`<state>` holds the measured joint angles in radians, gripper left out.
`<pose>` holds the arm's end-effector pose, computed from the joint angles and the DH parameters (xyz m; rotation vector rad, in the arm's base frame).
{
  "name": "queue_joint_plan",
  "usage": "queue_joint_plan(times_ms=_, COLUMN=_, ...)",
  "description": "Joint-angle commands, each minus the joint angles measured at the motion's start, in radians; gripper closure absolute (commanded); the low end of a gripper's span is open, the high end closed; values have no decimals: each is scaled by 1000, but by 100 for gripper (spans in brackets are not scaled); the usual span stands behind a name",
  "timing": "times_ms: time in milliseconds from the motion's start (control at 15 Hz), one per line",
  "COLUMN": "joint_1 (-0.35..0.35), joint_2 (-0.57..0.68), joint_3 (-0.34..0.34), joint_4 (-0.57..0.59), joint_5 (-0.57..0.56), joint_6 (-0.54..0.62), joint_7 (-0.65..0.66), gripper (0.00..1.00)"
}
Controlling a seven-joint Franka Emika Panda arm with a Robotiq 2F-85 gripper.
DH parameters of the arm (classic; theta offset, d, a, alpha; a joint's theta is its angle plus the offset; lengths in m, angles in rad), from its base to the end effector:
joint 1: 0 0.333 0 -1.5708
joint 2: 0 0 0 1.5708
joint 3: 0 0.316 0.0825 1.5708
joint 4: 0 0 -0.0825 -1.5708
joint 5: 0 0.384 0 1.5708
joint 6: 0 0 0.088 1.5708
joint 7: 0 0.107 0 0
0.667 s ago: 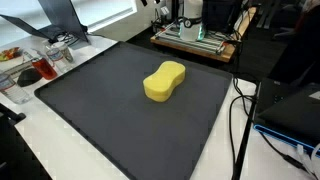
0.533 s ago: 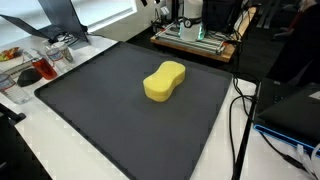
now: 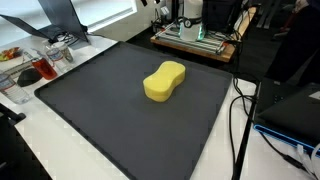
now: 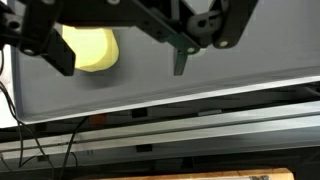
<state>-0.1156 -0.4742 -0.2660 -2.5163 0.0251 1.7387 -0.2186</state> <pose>0.3369 -0.1327 0.4170 -2.8840 0.1785 0.3863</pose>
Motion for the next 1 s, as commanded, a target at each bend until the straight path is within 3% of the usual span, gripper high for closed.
queue_joint_plan(times_ms=0, joint_1=-18, joint_2=3, joint_3=16, joint_4=2, joint_5=6, joint_6=-3, joint_7=-7, gripper=0)
queue_joint_plan(times_ms=667, joint_1=150, joint_2=-24, joint_3=330, joint_4=139, joint_5=35, joint_6=-26, joint_7=266, gripper=0)
queue_joint_plan(times_ms=933, joint_1=211, joint_2=-71, joint_3=441, joint_4=159, joint_5=15, joint_6=23, joint_7=391, gripper=0)
